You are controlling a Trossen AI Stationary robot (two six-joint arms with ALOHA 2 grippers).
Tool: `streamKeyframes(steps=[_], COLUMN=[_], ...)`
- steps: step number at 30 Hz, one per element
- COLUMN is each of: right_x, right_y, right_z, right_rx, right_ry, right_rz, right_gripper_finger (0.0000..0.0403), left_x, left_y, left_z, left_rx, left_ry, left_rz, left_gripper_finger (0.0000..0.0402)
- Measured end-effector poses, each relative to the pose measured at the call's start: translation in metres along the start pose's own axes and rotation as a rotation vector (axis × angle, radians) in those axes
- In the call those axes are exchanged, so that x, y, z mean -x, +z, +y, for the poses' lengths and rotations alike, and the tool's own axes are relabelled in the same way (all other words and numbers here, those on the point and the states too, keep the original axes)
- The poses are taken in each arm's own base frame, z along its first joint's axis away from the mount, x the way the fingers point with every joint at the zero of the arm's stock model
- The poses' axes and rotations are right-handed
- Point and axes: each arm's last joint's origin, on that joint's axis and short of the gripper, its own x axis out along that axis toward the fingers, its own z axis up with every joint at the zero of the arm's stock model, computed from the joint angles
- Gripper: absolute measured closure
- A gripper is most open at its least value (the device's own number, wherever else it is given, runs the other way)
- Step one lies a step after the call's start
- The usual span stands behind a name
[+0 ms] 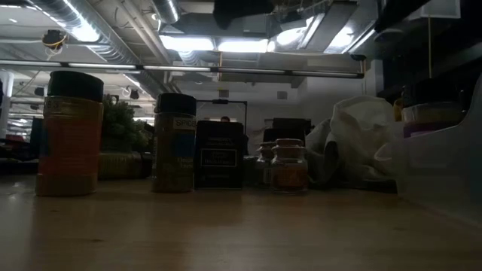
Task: Sort spices by type
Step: Put the transparent seasoning bottle into the bottom yellow bin
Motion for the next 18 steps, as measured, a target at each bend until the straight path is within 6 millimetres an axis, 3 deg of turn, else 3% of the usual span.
streamKeyframes(steps=[9,18], right_x=[0.016,0.017], right_y=[-0.002,-0.003], right_z=[-0.018,-0.021], right_rx=[0.005,-0.002], right_ry=[-0.061,-0.079], right_rz=[-0.100,-0.118], right_gripper_finger=[0.0145,0.0145], left_x=[-0.031,-0.066], left_y=[-0.017,-0.051], left_z=[-0.016,-0.033], left_rx=[-0.080,-0.181], left_ry=[-0.049,-0.094], left_rz=[0.021,0.113], left_gripper_finger=[0.0137,0.0137])
